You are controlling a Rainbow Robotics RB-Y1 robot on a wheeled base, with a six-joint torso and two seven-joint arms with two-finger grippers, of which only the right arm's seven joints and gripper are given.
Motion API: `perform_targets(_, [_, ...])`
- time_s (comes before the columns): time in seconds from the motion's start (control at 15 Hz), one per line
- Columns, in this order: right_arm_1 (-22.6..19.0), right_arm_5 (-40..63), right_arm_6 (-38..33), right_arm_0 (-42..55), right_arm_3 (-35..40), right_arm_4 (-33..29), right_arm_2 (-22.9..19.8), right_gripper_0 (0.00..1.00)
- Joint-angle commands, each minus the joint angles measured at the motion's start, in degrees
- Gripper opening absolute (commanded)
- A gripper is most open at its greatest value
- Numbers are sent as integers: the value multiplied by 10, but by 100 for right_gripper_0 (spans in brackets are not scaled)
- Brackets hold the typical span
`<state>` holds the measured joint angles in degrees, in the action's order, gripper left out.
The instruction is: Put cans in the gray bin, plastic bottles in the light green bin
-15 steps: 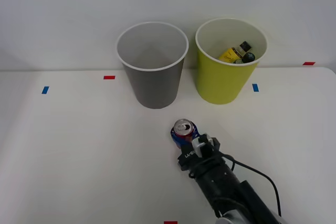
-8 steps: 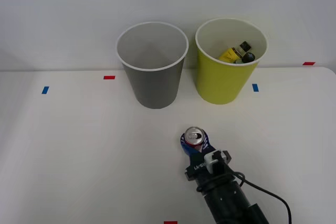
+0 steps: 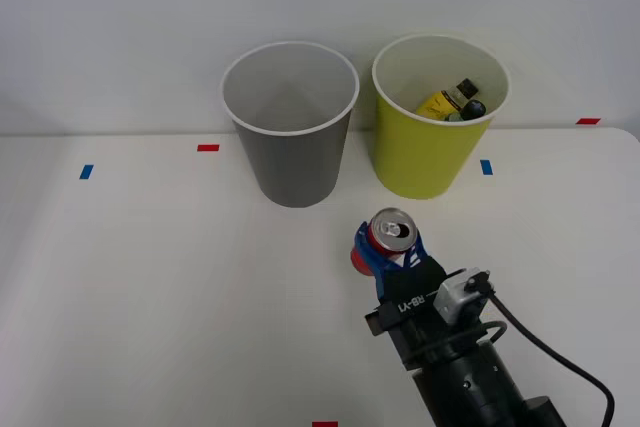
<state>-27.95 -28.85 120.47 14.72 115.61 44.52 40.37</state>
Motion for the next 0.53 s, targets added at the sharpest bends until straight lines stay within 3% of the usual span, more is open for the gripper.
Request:
perform_targets(0.07, [-19, 11, -4, -18, 51, 53, -11, 0])
perform_targets(0.27, [-2, 31, -6, -67, 53, 96, -21, 0])
perform_targets(0.53, [81, 172, -3, -153, 52, 151, -93, 0])
